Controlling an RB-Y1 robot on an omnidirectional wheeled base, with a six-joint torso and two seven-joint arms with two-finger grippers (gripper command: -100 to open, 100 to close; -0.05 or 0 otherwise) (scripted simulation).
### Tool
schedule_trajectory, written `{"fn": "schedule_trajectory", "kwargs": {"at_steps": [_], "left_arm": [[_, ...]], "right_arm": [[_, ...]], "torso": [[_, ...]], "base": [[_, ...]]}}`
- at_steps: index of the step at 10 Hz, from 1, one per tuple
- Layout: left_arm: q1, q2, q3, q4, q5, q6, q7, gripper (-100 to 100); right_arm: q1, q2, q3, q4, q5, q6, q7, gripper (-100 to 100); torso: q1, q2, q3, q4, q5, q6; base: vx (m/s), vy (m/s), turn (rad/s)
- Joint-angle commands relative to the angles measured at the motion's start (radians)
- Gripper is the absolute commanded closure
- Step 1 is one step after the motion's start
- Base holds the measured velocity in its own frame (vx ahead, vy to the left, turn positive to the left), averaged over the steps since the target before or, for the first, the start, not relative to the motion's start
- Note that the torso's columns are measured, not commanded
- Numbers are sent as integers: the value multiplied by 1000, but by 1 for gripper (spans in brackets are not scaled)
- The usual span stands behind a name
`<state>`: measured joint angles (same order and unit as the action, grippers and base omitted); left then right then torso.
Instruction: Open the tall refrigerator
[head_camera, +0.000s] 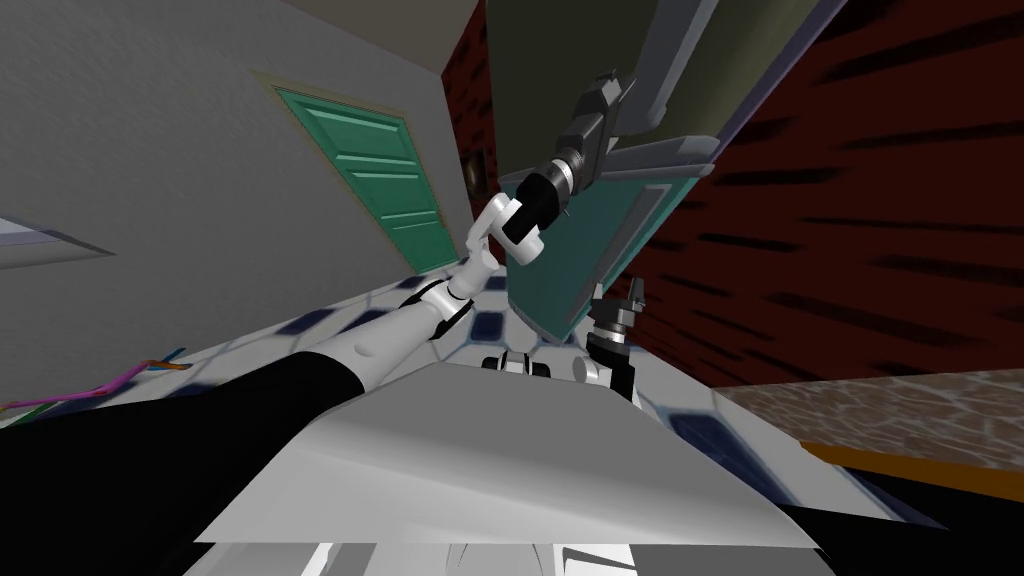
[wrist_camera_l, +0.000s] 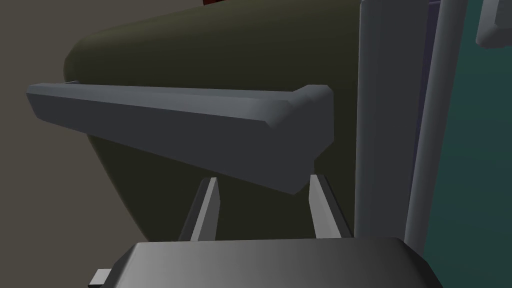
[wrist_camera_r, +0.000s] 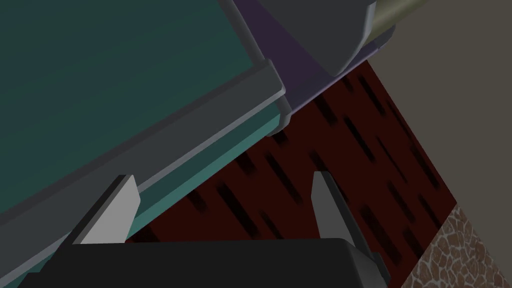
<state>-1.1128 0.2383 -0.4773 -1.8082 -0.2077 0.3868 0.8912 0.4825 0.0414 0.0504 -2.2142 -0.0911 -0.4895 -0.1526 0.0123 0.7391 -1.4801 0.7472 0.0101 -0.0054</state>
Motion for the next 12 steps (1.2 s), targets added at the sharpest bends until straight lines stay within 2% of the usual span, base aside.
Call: {"fn": "schedule_trajectory", "kwargs": {"at_steps": [1,2,4,5,6,8,9,11,12], "left_arm": [[-49,21,-37,47,-47,-38,77,100],[-65,21,-37,47,-47,-38,103,100],[-65,21,-37,47,-47,-38,155,100],[-102,35,-95,94,-90,-75,188,100],[-112,35,-95,94,-90,-75,216,100],[-112,35,-95,94,-90,-75,267,100],[-99,26,-113,100,-91,-84,249,100],[-106,30,-131,61,-76,-100,292,100],[-106,30,-131,61,-76,-100,292,100]], "right_arm": [[0,0,0,0,0,0,0,0],[0,0,0,0,0,0,0,0],[0,0,0,0,0,0,0,0],[0,0,0,0,0,0,0,0],[0,0,0,0,0,0,0,0],[0,0,0,0,0,0,0,0],[0,0,0,0,0,0,0,0],[0,0,0,0,0,0,0,0],[0,0,0,0,0,0,0,0]], "torso": [[-3,-1,-1,-1,-1,0],[1,0,1,-2,-2,1],[0,1,0,0,0,1],[-5,-1,-1,-1,-2,1],[2,-3,-1,-3,-1,0],[-4,-1,-1,-2,-2,1],[-8,-1,-1,-2,-3,2],[-5,-1,3,-6,-6,5],[3,-2,3,-7,-3,3]], "base": [[-38,117,179],[-44,162,119],[10,74,-10],[12,161,220],[-18,155,72],[-12,44,-6],[-7,5,-4],[80,197,-8],[94,251,-31]]}}
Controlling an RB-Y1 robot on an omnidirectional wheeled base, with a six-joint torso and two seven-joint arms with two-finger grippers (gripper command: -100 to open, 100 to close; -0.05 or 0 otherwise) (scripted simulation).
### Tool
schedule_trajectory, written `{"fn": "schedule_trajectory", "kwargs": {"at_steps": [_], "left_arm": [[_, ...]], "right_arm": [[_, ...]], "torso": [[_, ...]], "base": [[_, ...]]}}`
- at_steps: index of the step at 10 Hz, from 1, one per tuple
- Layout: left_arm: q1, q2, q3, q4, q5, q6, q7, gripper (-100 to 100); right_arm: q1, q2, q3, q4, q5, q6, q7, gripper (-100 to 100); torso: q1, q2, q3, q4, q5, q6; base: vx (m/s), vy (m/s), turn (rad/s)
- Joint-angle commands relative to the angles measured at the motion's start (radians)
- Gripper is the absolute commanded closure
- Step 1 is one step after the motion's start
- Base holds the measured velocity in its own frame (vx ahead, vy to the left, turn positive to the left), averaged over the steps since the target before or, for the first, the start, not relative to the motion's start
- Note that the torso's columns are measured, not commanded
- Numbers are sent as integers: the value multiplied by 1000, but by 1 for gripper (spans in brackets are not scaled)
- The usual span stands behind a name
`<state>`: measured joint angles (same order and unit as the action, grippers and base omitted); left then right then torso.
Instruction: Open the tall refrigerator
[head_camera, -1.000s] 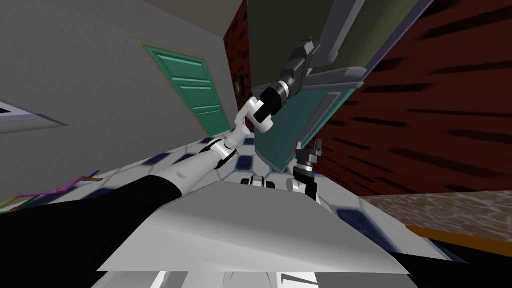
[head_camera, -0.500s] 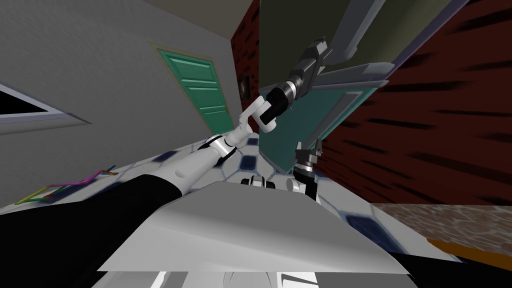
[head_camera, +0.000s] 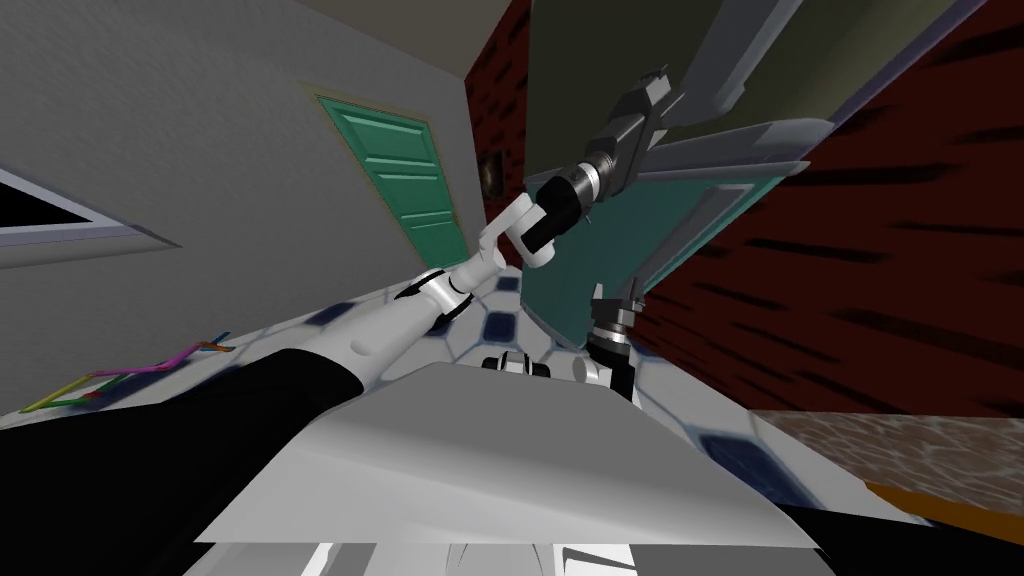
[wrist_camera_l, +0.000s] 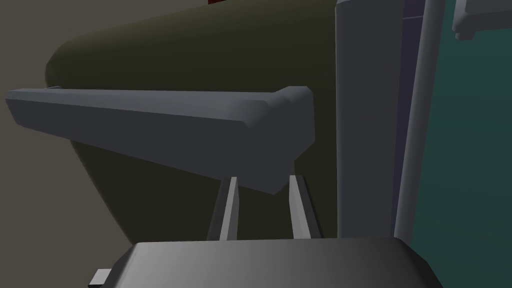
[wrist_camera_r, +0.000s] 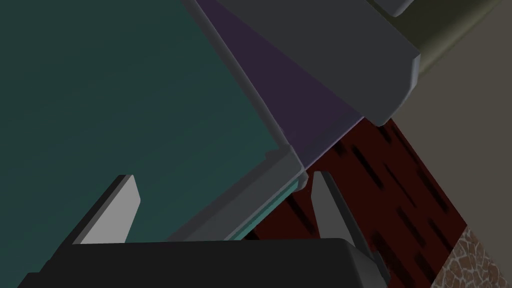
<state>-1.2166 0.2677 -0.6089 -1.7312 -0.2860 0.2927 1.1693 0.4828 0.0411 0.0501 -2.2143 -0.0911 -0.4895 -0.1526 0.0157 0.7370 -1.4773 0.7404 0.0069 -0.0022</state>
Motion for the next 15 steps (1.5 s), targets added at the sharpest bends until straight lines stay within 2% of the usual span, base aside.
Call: {"fn": "schedule_trajectory", "kwargs": {"at_steps": [1,2,3,7,8,10,11,12,13,14,15], "left_arm": [[-7,3,-7,-35,9,-14,32,100],[-11,6,-13,-54,15,-22,51,100],[-11,6,-13,-54,15,-22,51,100],[-29,15,-41,-131,42,-56,126,100],[-29,15,-41,-131,42,-56,126,100],[-38,20,-54,-169,56,-72,164,100],[-30,17,-68,-156,55,-74,151,100],[17,67,-32,-161,76,-131,187,100],[17,87,-32,-161,76,-148,187,100],[61,133,-4,-162,95,-187,217,100],[61,157,12,-162,95,-212,217,100]], "right_arm": [[0,0,0,0,0,0,0,0],[0,0,0,0,0,0,0,0],[0,0,0,0,0,0,0,0],[0,0,0,0,0,0,0,0],[0,0,0,0,0,0,0,0],[0,0,0,0,0,0,0,0],[0,0,0,0,0,0,0,0],[0,0,0,0,0,0,0,0],[-1,0,1,0,0,0,0,0],[0,0,0,0,0,0,0,0],[0,0,0,0,0,0,0,0]], "torso": [[-3,0,-2,0,1,-2],[-6,-1,-3,1,0,-2],[-7,-1,-4,2,0,-1],[1,-5,-8,0,5,-3],[-3,-3,-7,1,4,-2],[-11,-4,-8,1,0,-1],[-7,-4,-8,0,1,-1],[-17,0,-6,0,-1,0],[-19,-1,-7,1,-3,1],[-16,-3,-7,1,-2,0],[-13,-5,-9,0,-2,0]], "base": [[61,224,9],[89,252,18],[113,235,-15],[114,293,-2],[83,241,1],[128,278,4],[39,148,-24],[10,95,-337],[10,93,-157],[19,83,-247],[17,77,-150]]}}
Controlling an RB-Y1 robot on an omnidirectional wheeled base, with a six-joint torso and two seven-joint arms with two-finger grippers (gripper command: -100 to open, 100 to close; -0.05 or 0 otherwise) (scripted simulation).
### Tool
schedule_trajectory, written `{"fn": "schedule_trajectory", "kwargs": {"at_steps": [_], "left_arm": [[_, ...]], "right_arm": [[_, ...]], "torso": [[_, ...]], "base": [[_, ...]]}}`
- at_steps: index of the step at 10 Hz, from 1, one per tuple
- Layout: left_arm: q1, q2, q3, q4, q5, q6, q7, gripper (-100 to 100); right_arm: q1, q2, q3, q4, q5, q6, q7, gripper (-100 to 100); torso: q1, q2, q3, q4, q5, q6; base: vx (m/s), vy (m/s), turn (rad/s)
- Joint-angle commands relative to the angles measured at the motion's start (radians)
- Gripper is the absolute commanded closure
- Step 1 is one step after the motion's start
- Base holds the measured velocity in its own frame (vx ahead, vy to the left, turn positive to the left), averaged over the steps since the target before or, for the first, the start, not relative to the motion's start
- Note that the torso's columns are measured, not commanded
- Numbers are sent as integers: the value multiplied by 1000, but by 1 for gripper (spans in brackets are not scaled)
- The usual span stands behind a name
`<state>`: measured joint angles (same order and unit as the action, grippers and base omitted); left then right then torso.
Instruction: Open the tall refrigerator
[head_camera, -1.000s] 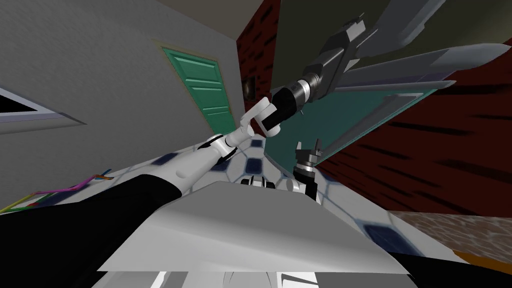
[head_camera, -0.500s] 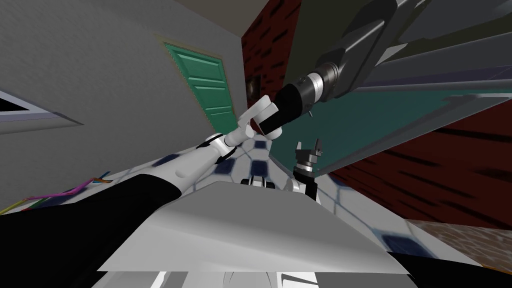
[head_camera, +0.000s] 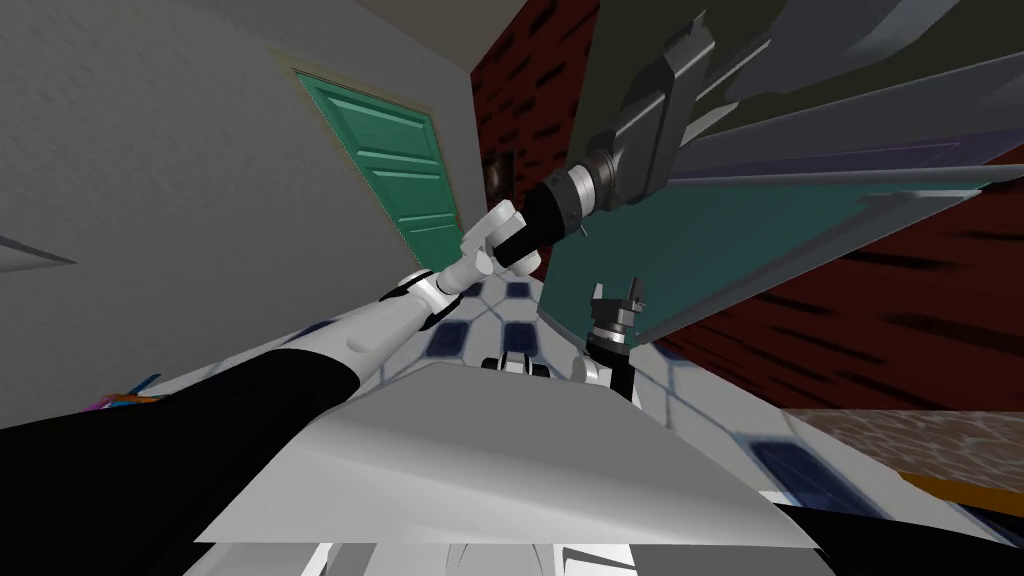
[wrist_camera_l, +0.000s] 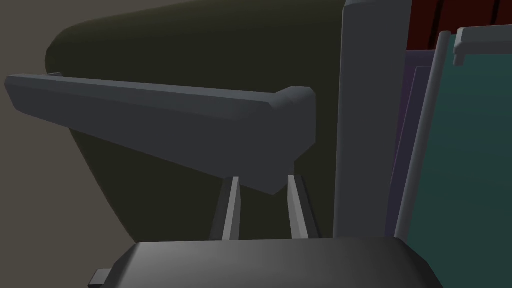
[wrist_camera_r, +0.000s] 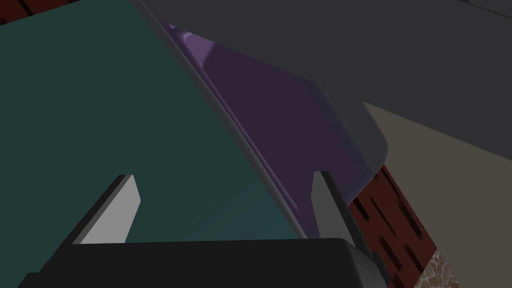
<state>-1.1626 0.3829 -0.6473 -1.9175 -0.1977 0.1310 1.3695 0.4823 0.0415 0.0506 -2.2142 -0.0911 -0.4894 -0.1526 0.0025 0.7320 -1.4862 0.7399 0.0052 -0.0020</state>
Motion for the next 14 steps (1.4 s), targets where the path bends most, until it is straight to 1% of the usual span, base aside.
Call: {"fn": "schedule_trajectory", "kwargs": {"at_steps": [1,2,3,5,6,7,8,9,10,12,13,14], "left_arm": [[7,41,53,24,7,-54,17,100],[52,95,76,23,26,-101,47,100],[52,109,92,23,26,-121,47,100],[52,111,99,23,26,-121,47,100],[97,159,125,22,44,-173,78,100],[97,179,144,22,44,-188,78,100],[97,181,146,22,44,-188,78,100],[142,226,169,21,63,-249,108,100],[142,250,185,21,63,-255,108,100],[142,251,192,21,63,-255,108,100],[186,300,220,20,82,-311,139,100],[186,321,239,20,82,-322,139,100]], "right_arm": [[0,0,0,0,0,0,0,0],[0,0,0,0,0,0,0,0],[0,0,0,0,0,0,0,0],[0,0,0,0,0,0,0,0],[0,0,0,0,0,0,0,0],[0,0,0,0,0,0,0,0],[0,0,0,0,0,0,0,0],[0,0,0,0,0,0,0,0],[0,0,0,0,0,0,0,0],[0,0,0,0,0,0,0,0],[0,0,0,0,0,0,0,0],[0,0,0,0,0,0,0,0]], "torso": [[2,-1,-2,0,1,-1],[1,-3,-3,0,1,-1],[1,-6,-5,-3,0,0],[1,-7,-6,-3,0,-2],[-2,-7,-6,-2,-1,-1],[1,-9,-6,-4,-1,0],[5,-7,-5,-3,1,-2],[0,-7,-6,-1,-1,-1],[-1,-9,-8,-3,-2,0],[-4,-9,-8,-3,-3,0],[-7,-9,-8,-3,-5,1],[-3,-9,-7,-4,-4,2]], "base": [[1,41,9],[10,61,-274],[18,70,-185],[3,18,34],[6,56,-274],[2,89,-213],[5,44,8],[13,71,-238],[16,77,-169],[3,19,21],[8,53,-243],[12,72,-176]]}}
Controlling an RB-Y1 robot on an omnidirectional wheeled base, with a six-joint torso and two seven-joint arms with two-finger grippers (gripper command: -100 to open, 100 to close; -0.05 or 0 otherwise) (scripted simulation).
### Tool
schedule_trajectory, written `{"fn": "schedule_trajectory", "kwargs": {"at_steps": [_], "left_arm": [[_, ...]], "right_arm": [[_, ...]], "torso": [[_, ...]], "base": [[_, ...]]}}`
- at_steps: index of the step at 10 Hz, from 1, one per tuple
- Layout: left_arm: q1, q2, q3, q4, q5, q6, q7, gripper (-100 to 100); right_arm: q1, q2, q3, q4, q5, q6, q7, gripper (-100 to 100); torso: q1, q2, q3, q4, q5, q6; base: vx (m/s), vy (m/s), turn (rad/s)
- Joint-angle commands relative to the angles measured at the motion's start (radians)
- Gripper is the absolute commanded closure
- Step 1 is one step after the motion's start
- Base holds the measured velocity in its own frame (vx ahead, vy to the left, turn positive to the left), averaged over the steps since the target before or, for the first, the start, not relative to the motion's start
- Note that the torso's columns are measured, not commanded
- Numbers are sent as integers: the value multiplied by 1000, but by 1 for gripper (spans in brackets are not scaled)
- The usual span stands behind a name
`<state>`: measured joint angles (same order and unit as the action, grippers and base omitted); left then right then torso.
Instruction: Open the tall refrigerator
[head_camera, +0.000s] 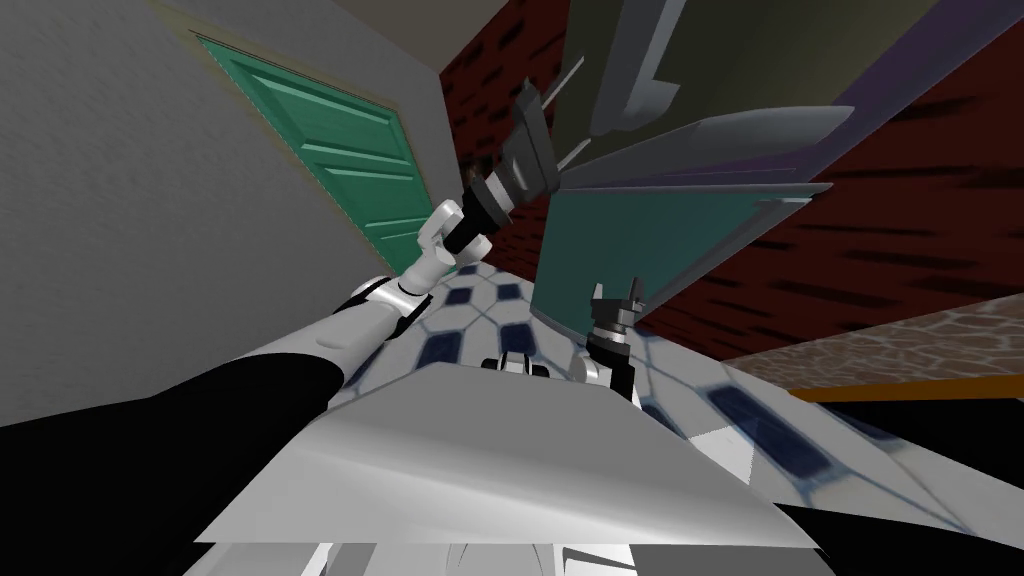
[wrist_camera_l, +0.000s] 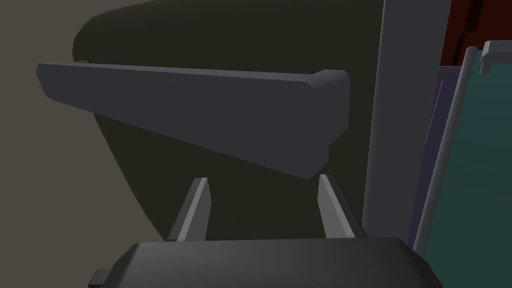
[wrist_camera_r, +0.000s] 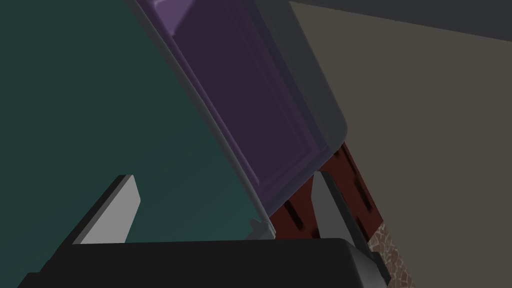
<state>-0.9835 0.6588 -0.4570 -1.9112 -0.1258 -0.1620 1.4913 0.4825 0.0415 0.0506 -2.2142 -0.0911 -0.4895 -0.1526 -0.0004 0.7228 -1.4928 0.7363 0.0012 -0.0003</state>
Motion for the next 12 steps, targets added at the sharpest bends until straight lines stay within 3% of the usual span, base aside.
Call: {"fn": "schedule_trajectory", "kwargs": {"at_steps": [1,2,3,4,5,6,7,8,12], "left_arm": [[7,45,48,14,10,-29,17,100],[52,90,76,13,29,-89,47,100],[52,115,95,13,29,-95,47,100],[97,148,130,12,48,-135,78,100],[97,181,141,12,48,-162,78,100],[97,185,141,12,48,-162,78,100],[141,225,187,11,67,-209,108,100],[104,228,173,-1,65,-167,119,-100],[40,292,192,-25,85,-124,205,-100]], "right_arm": [[0,0,0,0,0,0,0,0],[0,0,0,0,0,0,0,0],[0,0,0,0,0,0,0,0],[0,0,0,0,0,0,0,0],[0,0,0,0,0,0,0,0],[0,0,0,0,0,0,0,0],[0,0,0,0,0,0,0,0],[0,0,0,0,0,0,0,0],[0,0,0,0,0,0,0,0]], "torso": [[2,1,0,2,1,-1],[-1,2,0,2,0,-1],[1,3,4,0,0,0],[1,9,11,0,-1,0],[2,15,16,2,-1,1],[0,18,19,3,-1,0],[-3,19,19,3,-2,0],[-1,18,19,3,-2,1],[-1,14,16,1,-2,1]], "base": [[5,39,-13],[21,67,-253],[33,79,-182],[23,108,-311],[12,93,-131],[4,35,30],[-8,60,-239],[19,32,-32],[50,-39,71]]}}
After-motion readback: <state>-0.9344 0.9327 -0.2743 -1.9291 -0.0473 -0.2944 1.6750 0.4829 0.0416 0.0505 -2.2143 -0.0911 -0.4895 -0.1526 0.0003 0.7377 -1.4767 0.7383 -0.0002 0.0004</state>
